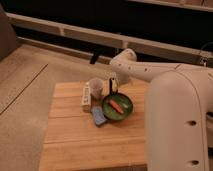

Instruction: Knock the eraser over

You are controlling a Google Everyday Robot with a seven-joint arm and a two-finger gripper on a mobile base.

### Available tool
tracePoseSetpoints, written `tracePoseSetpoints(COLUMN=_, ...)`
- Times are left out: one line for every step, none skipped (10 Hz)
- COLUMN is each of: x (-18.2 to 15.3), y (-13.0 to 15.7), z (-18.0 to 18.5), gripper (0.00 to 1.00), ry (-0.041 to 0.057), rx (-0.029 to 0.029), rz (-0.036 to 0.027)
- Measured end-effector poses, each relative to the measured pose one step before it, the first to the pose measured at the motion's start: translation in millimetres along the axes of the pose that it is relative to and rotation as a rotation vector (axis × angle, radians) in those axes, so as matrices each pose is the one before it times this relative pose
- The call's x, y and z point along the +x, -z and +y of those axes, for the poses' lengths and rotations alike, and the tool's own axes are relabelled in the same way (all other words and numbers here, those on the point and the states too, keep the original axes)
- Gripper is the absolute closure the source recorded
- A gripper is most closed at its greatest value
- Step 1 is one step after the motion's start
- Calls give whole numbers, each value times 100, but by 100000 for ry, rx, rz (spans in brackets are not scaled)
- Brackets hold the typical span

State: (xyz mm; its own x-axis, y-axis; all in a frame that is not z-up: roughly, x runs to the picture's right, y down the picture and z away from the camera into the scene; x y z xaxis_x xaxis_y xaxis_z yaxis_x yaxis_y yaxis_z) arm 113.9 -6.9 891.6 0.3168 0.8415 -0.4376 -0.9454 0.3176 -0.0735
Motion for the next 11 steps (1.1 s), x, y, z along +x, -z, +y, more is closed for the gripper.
tracePoseSetpoints(x=65, y=-827, z=-641, gripper=35, ry=1467, rx=-146, rz=1253)
tracePoseSetpoints(x=-329, y=-415, z=-692, gripper=35, ry=1907, rx=328, rz=-57)
tracePoseSetpoints(x=-901, y=-289, z=-828, gripper=35, ry=3358, rx=556, rz=-1511)
tracePoseSetpoints(x=-1233, y=-62, z=-707, gripper=35, ry=3702, rx=406, rz=-2599)
tracePoseSetpoints(x=-949, y=-23, z=-387, gripper=35, ry=2980, rx=166, rz=-2002)
tracePoseSetpoints(x=-1655, y=-210, z=-280, gripper=35, ry=5727, rx=-534, rz=-3313)
tracePoseSetpoints(x=-918, y=-278, z=-29, gripper=35, ry=3647, rx=-560, rz=-1552)
tracePoseSetpoints(x=-772, y=-334, z=-30, gripper=35, ry=3670, rx=-604, rz=-1066)
tracePoseSetpoints(x=-420, y=-318, z=-255, gripper=35, ry=2756, rx=-488, rz=-389)
tracePoseSetpoints(x=-205, y=-203, z=-188, gripper=35, ry=1599, rx=-316, rz=-112)
tracePoseSetpoints(x=-71, y=-27, z=-79, gripper=35, ry=463, rx=-64, rz=-61)
